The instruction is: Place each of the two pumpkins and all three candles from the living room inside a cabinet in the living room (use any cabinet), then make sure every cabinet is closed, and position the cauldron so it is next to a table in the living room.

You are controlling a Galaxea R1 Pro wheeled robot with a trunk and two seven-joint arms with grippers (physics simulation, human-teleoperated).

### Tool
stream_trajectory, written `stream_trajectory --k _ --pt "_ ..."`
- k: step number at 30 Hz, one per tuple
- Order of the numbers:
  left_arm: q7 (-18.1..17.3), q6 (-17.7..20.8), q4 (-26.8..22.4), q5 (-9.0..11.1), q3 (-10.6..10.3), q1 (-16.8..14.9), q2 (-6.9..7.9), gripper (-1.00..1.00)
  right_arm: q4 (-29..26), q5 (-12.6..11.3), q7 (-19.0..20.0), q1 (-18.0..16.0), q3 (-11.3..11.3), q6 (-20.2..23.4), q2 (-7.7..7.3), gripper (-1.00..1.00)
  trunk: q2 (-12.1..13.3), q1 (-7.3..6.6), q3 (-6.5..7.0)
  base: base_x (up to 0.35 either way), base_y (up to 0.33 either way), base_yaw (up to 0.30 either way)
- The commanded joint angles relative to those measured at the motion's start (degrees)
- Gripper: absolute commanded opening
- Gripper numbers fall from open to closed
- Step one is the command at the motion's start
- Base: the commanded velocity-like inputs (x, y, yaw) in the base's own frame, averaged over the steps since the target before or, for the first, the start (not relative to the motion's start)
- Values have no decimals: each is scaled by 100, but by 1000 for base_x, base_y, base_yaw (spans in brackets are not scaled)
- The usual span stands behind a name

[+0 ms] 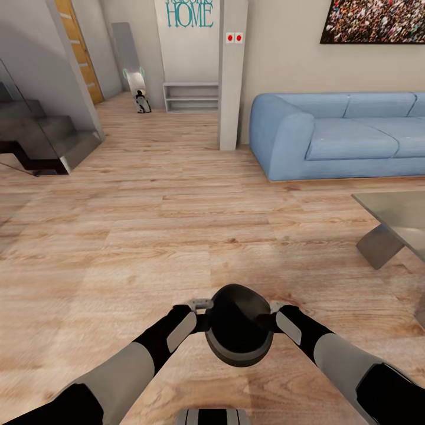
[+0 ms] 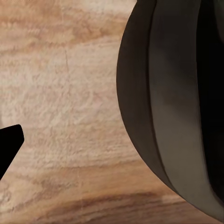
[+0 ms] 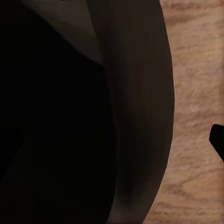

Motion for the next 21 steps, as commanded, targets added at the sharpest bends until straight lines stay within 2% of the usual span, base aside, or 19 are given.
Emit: stream_trajectory --k 1,21 --pt "57 16 1 18 -32 -4 0 100 -22 -60 -50 -2 43 19 -8 100 -2 -1 -5 0 0 0" --pt "-13 -68 -15 73 -51 -4 0 100 -21 -60 -49 -2 43 19 -6 100 -2 -1 -5 0 0 0"
